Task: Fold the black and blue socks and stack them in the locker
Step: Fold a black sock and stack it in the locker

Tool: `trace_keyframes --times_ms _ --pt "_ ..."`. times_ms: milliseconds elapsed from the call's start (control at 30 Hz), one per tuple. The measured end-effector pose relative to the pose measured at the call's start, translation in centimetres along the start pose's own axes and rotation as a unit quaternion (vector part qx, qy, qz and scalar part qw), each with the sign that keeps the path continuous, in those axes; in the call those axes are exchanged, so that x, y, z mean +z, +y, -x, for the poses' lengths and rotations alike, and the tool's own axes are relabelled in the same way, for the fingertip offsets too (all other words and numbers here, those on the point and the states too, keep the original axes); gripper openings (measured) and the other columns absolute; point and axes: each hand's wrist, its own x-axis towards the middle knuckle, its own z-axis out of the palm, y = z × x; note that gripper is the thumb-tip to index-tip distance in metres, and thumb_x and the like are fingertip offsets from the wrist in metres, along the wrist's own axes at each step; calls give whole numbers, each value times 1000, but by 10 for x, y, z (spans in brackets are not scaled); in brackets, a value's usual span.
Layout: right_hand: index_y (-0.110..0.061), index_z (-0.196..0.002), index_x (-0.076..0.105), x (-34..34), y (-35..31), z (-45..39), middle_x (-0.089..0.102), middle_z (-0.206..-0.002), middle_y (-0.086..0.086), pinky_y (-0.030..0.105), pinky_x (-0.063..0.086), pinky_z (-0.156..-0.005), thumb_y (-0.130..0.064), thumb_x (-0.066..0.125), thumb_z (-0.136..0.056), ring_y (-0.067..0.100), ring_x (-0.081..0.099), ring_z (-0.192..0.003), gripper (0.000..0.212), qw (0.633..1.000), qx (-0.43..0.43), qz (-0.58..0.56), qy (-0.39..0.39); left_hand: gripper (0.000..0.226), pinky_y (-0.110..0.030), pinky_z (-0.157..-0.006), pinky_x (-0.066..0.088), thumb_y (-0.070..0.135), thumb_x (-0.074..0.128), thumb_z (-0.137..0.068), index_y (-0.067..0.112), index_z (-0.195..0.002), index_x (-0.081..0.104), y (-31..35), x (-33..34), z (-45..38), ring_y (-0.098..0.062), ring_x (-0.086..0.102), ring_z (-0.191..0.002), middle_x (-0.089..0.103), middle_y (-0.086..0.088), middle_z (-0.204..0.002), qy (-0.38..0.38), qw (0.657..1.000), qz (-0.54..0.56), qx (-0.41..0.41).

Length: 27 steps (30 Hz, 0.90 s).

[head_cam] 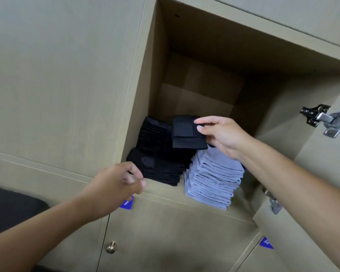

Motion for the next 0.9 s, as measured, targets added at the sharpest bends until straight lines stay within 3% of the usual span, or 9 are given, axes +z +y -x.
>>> trace_keyframes --times_ms 67,200,333,400,467,633,900 --pt "-7 -107 72 -16 -4 -22 69 -114 17 27 57 -81 10 58 -95 24 67 -103 25 999 31 -23 32 9 -38 -79 58 26 72 -92 20 -94 67 -1 0 0 -21 73 -76 76 0 -78 -2 1000 -5 -4" --pt "-5 -115 68 -44 2 -66 65 -126 21 35 53 -99 14 55 -94 28 65 -111 31 992 94 -46 77 4 -48 -85 59 19 72 -91 20 -89 68 -2 -2 -1 -25 72 -78 75 2 -76 -10 1000 -10 -7" --pt "-3 -122 66 -62 12 -94 62 -132 17 34 46 -108 13 56 -94 25 60 -120 34 988 113 8 105 5 -44 -83 59 21 73 -89 22 -88 68 -2 0 -3 -18 71 -70 75 2 -76 -13 1000 -20 -2" --pt "-6 -114 68 -66 16 -105 63 -132 14 30 46 -100 14 58 -93 23 59 -117 31 986 122 38 111 5 -43 -82 59 22 73 -89 21 -87 68 -2 1 -4 -15 70 -67 75 2 -75 -15 1000 -23 2" --pt "-7 -119 68 -67 20 -112 63 -129 11 28 43 -93 14 57 -93 20 57 -113 35 984 132 59 104 6 -43 -81 58 22 73 -89 21 -87 68 -4 1 -5 -17 70 -66 75 0 -75 -19 1000 -21 2" --pt "-7 -134 61 -62 33 -123 57 -123 7 24 36 -93 13 51 -97 18 48 -122 43 979 164 104 64 9 -42 -79 56 25 72 -90 27 -83 68 -9 -1 -6 -15 71 -67 75 6 -79 -38 999 -37 6" --pt "-4 -130 63 -62 45 -133 58 -120 6 25 39 -91 13 55 -96 17 50 -115 39 973 157 156 58 21 -47 -78 56 22 71 -91 41 -85 65 -15 -4 -7 -17 71 -66 74 6 -79 -55 996 -66 8"
